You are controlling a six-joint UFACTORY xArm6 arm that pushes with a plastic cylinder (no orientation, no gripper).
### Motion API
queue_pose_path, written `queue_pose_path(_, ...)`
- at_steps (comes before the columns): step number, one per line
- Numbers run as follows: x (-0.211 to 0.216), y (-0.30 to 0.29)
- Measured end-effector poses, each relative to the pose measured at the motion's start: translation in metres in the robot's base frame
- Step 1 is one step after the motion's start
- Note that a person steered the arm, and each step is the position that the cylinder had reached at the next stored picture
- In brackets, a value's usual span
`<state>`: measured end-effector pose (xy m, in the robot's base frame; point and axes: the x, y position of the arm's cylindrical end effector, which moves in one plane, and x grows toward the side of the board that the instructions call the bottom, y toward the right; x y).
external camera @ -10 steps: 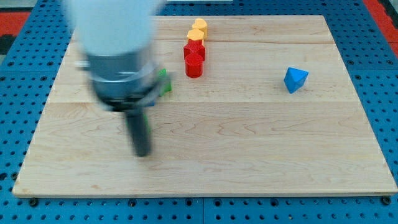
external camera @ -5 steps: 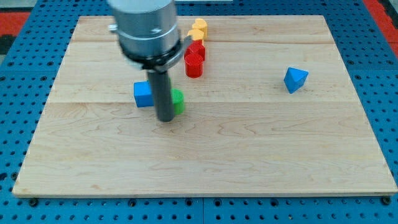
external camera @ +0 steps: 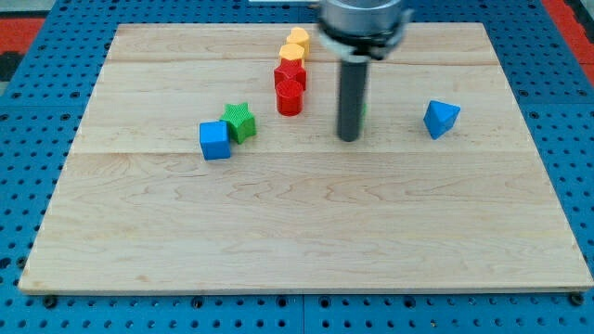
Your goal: Push the green circle into the blue triangle
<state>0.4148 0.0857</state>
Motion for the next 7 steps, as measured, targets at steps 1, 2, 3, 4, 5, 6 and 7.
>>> queue_pose_path(1, 0.021, -0.048)
queue_pose_path(2, -0.010, -0.079)
queue_pose_path(3, -0.038, -0.056)
queue_pose_path(4, -0.040, -0.016)
queue_pose_path(5, -0.040, 0.020)
queue_pose_path(6, -0.038, 0.042)
queue_pose_path(7, -0.006, -0.017)
